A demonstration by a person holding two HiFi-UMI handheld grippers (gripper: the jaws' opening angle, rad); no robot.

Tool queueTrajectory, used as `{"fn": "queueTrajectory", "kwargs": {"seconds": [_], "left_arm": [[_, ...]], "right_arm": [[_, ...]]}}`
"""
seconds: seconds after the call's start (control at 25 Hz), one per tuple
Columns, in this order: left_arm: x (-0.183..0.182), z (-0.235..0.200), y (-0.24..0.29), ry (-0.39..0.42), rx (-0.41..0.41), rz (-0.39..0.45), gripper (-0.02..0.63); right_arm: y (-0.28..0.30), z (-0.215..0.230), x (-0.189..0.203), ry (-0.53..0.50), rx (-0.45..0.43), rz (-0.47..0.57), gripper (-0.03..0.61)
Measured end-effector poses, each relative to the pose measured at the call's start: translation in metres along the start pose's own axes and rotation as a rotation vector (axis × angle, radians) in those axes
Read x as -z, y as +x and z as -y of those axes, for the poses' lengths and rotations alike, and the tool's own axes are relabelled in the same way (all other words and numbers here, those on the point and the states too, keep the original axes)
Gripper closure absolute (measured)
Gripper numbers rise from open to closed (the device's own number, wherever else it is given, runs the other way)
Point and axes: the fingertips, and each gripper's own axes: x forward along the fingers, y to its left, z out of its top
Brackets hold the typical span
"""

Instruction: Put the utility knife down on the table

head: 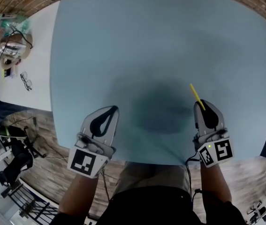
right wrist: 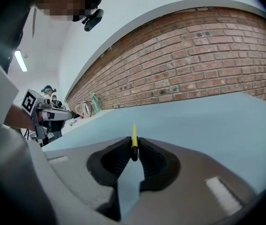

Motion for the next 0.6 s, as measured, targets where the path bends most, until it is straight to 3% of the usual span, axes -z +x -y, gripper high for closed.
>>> {"fn": "queueTrajectory", "kwargs": {"seconds": [0.6], "left_arm": [[0.012, 0.003, -0.006, -0.028, -0.020, -0.008, 0.620]], "right_arm": [[0.001, 0.007, 0.021, 0.022, 0.030, -0.055, 0.523]]}}
